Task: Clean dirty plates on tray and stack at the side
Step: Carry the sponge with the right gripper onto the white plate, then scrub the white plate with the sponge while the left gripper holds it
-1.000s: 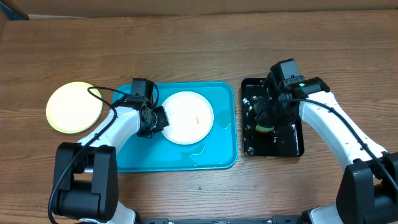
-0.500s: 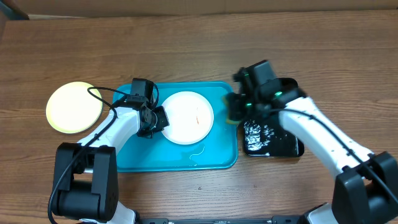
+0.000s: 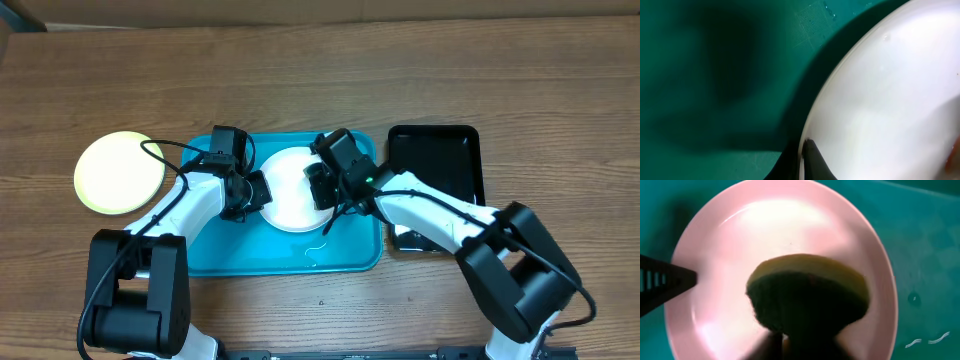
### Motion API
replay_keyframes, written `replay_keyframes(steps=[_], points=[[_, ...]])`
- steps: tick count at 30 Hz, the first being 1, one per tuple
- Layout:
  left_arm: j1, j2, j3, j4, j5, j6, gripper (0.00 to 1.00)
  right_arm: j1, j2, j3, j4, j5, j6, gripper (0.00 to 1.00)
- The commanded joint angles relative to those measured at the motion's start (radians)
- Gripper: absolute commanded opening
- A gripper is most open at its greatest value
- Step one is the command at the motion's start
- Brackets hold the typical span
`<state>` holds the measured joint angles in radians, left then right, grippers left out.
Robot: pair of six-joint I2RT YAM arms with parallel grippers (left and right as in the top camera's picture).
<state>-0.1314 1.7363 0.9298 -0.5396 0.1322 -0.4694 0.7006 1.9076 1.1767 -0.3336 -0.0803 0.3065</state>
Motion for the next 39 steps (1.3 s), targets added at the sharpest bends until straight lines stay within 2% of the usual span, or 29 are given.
replay_keyframes(steps=[1,4,6,10,15,17,20,22,31,39], points=[[-0.014,0.07,-0.059,-0.014,-0.053,-0.006,0.04,-0.001,-0.007,0.006,0.018,0.081,0.0,0.44],[-0.014,0.07,-0.059,-0.013,-0.053,-0.006,0.04,-0.002,-0.007,0.006,0.019,0.087,0.0,0.52],[-0.014,0.07,-0.059,-0.012,-0.053,-0.006,0.04,0.0,-0.007,0.006,0.018,0.087,0.001,0.51],[-0.014,0.07,-0.059,-0.011,-0.053,-0.006,0.04,0.011,0.0,0.006,0.014,0.092,0.001,0.4],[-0.014,0.07,-0.059,-0.012,-0.053,-0.006,0.04,0.027,0.035,0.006,0.012,0.134,0.001,0.35],[-0.014,0.07,-0.059,-0.013,-0.053,-0.006,0.04,0.027,0.044,0.006,0.011,0.133,0.002,0.29],[-0.014,0.07,-0.059,-0.013,-0.053,-0.006,0.04,0.028,0.047,0.006,0.006,0.136,0.003,0.1],[-0.014,0.07,-0.059,-0.013,-0.053,-0.006,0.04,0.028,0.047,0.006,-0.013,0.155,0.027,0.04],[-0.014,0.07,-0.059,-0.012,-0.053,-0.006,0.04,0.028,0.089,0.006,-0.019,0.165,0.064,0.04],[-0.014,0.07,-0.059,-0.013,-0.053,-0.006,0.04,0.03,0.127,0.006,0.031,0.04,0.108,0.04]])
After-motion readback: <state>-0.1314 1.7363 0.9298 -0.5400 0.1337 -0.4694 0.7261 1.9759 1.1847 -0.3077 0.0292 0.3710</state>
